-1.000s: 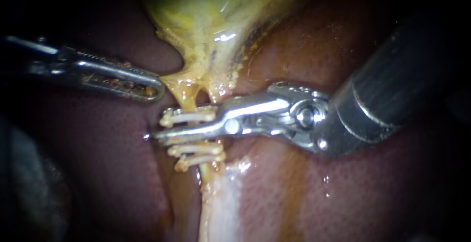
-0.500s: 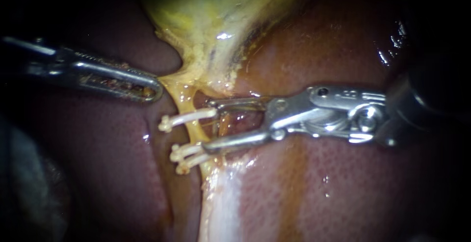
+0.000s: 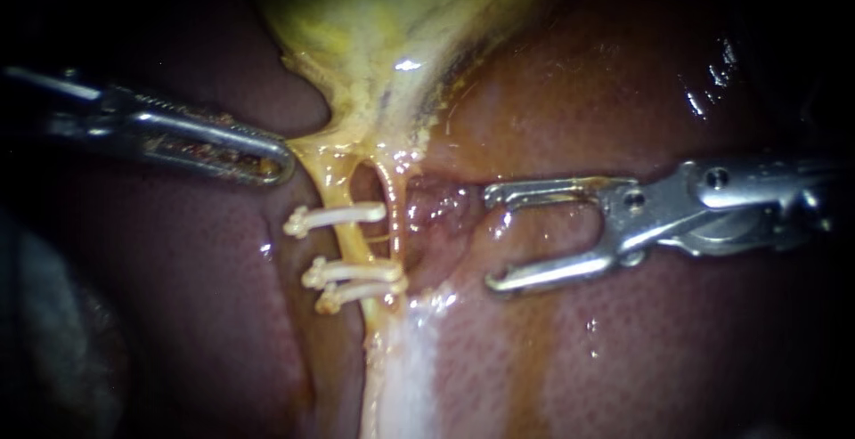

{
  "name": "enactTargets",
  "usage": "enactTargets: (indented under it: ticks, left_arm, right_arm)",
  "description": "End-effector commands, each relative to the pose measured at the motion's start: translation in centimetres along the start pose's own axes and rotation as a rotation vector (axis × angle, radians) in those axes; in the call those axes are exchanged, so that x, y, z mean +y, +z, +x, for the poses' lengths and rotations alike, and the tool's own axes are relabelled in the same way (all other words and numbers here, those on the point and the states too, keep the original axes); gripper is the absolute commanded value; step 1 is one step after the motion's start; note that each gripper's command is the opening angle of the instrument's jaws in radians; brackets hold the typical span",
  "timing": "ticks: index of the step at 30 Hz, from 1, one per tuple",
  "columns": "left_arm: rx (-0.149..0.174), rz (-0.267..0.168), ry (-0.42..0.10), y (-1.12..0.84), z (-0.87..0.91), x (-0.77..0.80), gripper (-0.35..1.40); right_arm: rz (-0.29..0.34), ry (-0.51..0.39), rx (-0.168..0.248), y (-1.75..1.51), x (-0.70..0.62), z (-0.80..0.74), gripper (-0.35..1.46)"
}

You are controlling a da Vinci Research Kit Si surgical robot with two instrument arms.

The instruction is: Going back third clip left tube

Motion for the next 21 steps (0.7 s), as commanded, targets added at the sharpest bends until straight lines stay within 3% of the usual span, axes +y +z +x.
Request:
enactTargets:
  ticks: [1,3,11,21]
  left_arm:
    - [0.000,0.000,0.000,0.00,0.00,0.00,-0.35]
    - [0.000,0.001,0.000,0.01,0.00,0.00,-0.35]
    - [0.003,0.005,-0.002,0.10,0.03,0.00,-0.35]
    - [0.004,0.008,0.004,0.42,-0.02,-0.11,-0.35]
  right_arm:
    - [0.002,-0.005,-0.017,-0.02,0.00,-0.01,0.50]
    - [0.000,-0.014,-0.034,-0.07,0.00,-0.04,0.50]
    - [-0.002,-0.030,-0.034,-0.15,0.01,-0.04,0.50]
    - [-0.001,-0.029,-0.033,-0.17,0.01,-0.03,0.50]
